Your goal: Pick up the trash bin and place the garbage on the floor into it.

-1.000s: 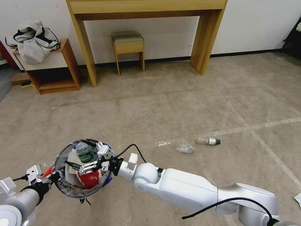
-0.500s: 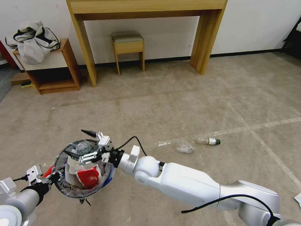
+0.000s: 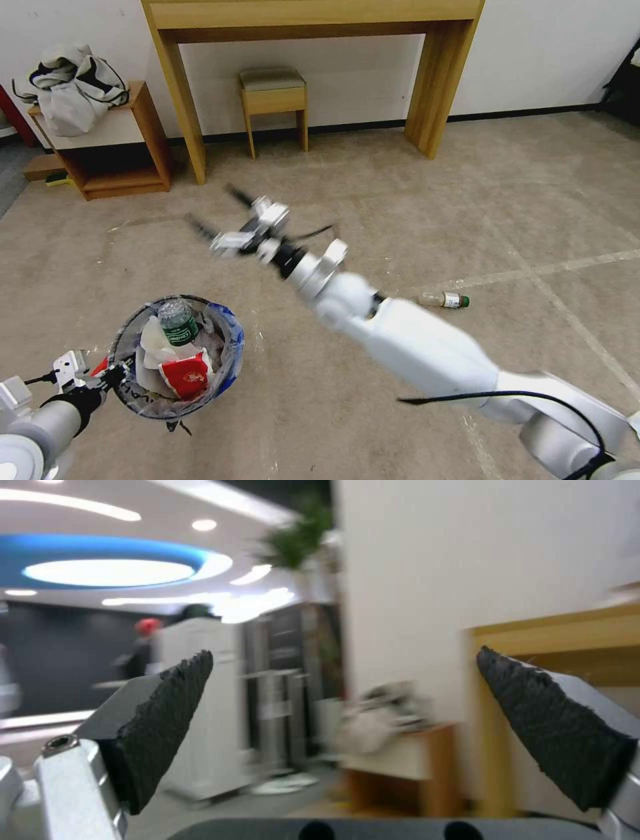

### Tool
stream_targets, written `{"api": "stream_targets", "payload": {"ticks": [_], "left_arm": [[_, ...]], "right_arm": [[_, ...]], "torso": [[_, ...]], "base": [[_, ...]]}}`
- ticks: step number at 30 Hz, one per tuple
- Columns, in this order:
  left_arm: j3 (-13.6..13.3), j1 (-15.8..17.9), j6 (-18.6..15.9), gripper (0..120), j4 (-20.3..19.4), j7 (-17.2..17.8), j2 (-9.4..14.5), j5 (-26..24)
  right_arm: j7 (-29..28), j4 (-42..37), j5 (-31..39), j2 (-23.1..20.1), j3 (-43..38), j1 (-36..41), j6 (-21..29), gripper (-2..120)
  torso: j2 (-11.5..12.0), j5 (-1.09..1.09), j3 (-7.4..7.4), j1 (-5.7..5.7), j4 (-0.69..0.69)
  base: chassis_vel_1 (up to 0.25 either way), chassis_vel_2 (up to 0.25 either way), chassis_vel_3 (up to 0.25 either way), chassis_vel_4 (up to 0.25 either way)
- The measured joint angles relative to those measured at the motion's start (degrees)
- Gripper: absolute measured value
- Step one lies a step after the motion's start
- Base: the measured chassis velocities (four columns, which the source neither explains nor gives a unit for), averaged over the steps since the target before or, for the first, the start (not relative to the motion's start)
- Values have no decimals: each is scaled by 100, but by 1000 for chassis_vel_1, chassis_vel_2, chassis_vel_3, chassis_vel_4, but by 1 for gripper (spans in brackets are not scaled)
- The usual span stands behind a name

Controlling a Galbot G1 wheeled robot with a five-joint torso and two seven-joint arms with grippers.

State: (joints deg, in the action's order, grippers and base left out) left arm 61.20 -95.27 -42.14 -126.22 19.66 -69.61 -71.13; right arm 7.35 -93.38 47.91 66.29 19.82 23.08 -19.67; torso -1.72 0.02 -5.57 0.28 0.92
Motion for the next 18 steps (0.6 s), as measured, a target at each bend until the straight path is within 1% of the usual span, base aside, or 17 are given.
{"api": "stream_targets", "payload": {"ticks": [1, 2, 4, 5, 7, 8, 9, 10, 11, 13, 14, 16, 17, 18], "left_arm": [[6, 1, 0, 0, 2, -18, -7, 3], [6, 1, 0, 0, 2, -18, -7, 3], [18, 1, 0, 0, 2, -52, -13, 26], [18, 1, 0, 0, 2, -52, -13, 26], [29, 1, 0, 0, -4, -53, -10, 48], [39, 3, 0, 0, -7, -54, -9, 64], [39, 3, 0, 0, -7, -54, -9, 64], [53, 5, 0, 0, -19, -54, -20, 67], [53, 5, 0, 0, -19, -54, -20, 67], [106, -29, 0, 0, -84, -64, -74, 79], [106, -29, 0, 0, -84, -64, -74, 79], [138, -45, 0, 0, -137, -69, -120, 118], [138, -45, 0, 0, -137, -69, -120, 118], [154, -43, 0, 0, -184, -77, -158, 156]], "right_arm": [[-92, -85, 6, -173, -331, 142, 29, 100], [-92, -85, 6, -173, -331, 142, 29, 100], [-399, -263, 1, -499, -954, 413, 119, 100], [-399, -263, 1, -499, -954, 413, 119, 100], [-700, -434, -222, -779, -1653, 698, 272, 100], [-929, -544, -450, -928, -2102, 889, 410, 100], [-929, -544, -450, -928, -2102, 889, 410, 100], [-1127, -624, -671, -1015, -2552, 1059, 514, 100], [-1127, -624, -671, -1015, -2552, 1059, 514, 100], [-1483, -796, -987, -1053, -3270, 1331, 795, 100], [-1483, -796, -987, -1053, -3270, 1331, 795, 100], [-1747, -970, -1200, -1039, -3801, 1561, 1102, 100], [-1747, -970, -1200, -1039, -3801, 1561, 1102, 100], [-1871, -1151, -1355, -1035, -4233, 1858, 1277, 100]], "torso": [[0, 1, 0, 0, 0], [0, 1, 0, 0, 0], [0, 0, 0, 0, -1], [0, 0, 0, 0, -1], [0, 1, 0, 0, -1], [0, 1, 0, 0, 2], [0, 1, 0, 0, 2], [0, 1, 0, 0, 1], [0, 1, 0, 0, 1], [0, 0, 0, 0, 0], [0, 0, 0, 0, 0], [0, 1, 0, 0, -2], [0, 1, 0, 0, -2], [0, -2, 1, 0, -1]], "base": [[0, 0, 0, 0], [0, 0, 0, 0], [0, 0, 0, 0], [0, 0, 0, 0], [0, 0, 0, 0], [0, 0, 0, 0], [0, 0, 0, 0], [0, 0, 0, 0], [0, 0, 0, 0], [0, 0, 0, 0], [0, 0, 0, 0], [0, 0, 0, 0], [0, 0, 0, 0], [0, 0, 0, 0]]}}
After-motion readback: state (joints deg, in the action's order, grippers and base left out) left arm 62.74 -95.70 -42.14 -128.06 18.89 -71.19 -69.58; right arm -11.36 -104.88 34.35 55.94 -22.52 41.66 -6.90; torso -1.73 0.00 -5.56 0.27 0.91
